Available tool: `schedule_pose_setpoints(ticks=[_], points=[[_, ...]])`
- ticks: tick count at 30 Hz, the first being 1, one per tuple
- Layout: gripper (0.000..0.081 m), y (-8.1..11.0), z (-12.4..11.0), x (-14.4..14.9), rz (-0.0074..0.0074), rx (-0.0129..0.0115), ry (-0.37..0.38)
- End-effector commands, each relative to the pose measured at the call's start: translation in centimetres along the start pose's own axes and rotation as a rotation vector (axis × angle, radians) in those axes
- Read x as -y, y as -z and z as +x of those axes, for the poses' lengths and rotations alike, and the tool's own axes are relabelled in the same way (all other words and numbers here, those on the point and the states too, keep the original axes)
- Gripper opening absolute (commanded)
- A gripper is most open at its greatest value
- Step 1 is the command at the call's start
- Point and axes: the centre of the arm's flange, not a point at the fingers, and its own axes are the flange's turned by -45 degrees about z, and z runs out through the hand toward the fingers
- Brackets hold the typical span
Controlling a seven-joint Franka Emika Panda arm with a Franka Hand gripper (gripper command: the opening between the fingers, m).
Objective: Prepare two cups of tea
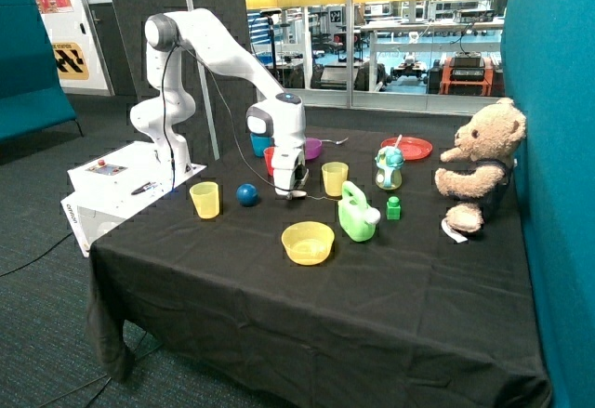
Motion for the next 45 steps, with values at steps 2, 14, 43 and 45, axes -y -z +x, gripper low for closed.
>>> schedule_pose_setpoints(ticks=[2, 14, 43, 45], points=[[0.0001, -0.2, -0.4, -0.1, -0.0003, -0.0045, 0.001], [0.0, -0.1, -1.0, -0.2, -0.0003, -0.0045, -0.004], [0.0, 3.6, -2.1, 3.7, -0.0005, -0.0045, 0.098], [0.0, 4.1, -2.0, 4.6, -0.0006, -0.0045, 0.119]])
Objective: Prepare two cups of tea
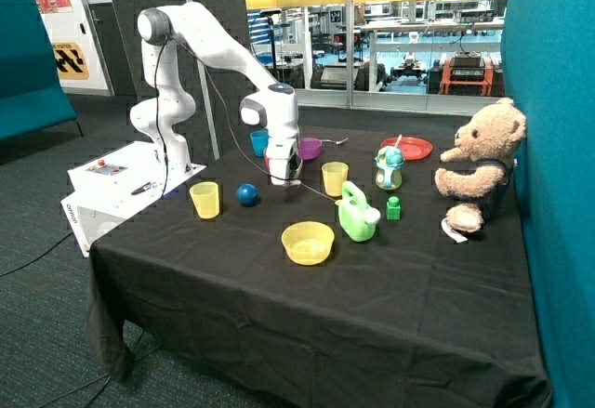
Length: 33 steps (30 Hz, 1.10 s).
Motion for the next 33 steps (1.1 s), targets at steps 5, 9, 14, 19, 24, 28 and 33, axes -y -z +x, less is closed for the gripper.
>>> schedule_pose_setpoints(ticks=[5, 9, 14, 19, 24, 28, 33], points=[[0.0, 2.8, 0.7, 3.8, -0.0035, 0.0125, 0.071], [0.0, 4.0, 1.1, 4.6, -0.0032, 0.0126, 0.106], [0.0, 5.7, 1.5, 5.5, -0.0031, 0.0126, 0.131], [0.0, 6.8, 1.7, 6.6, -0.0029, 0.0127, 0.16], [0.0, 7.7, 1.6, 7.9, -0.0027, 0.0127, 0.188], [0.0, 8.4, 1.2, 8.9, -0.0026, 0.0128, 0.207], [0.0, 9.5, 0.3, 10.3, -0.0024, 0.0128, 0.245]])
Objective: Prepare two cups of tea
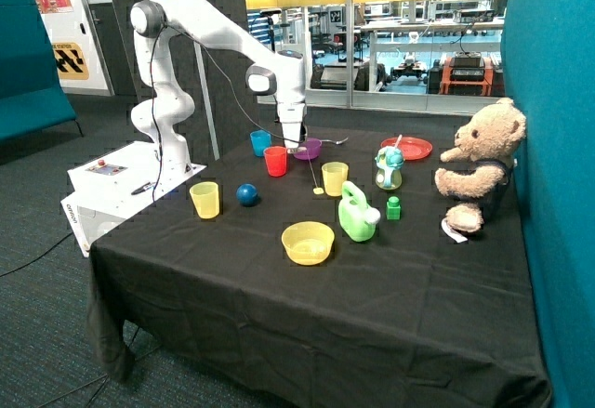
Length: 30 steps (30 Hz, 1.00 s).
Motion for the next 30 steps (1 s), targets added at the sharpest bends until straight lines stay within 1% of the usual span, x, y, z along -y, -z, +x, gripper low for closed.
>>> schedule_pose_setpoints(ticks=[1, 7, 13, 26, 30], points=[[0.0, 2.1, -0.6, 2.8, -0.0003, -0.0001, 0.066], [0.0, 2.8, -1.7, 4.3, -0.0003, -0.0001, 0.087], [0.0, 2.8, -3.1, 5.1, -0.0003, -0.0001, 0.092], [0.0, 0.9, -6.6, 5.7, -0.0003, -0.0001, 0.078], [0.0, 0.5, -7.3, 5.7, -0.0003, -0.0001, 0.073]])
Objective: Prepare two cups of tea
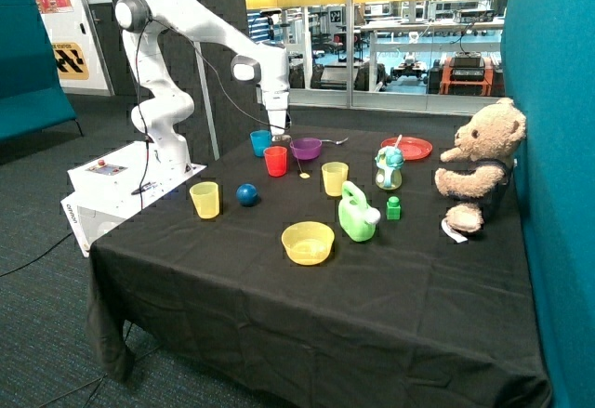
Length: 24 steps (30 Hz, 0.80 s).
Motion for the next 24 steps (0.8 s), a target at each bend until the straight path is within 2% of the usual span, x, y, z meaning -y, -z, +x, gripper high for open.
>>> schedule_pose_setpoints(ticks=[1, 7, 24], points=[[0.0, -1.2, -2.3, 0.6, 0.002, -0.0112, -0.008], [0.0, -2.2, -3.1, 0.1, 0.0021, -0.0112, -0.026], [0.0, -3.5, -2.9, -0.6, 0.0022, -0.0112, -0.035]])
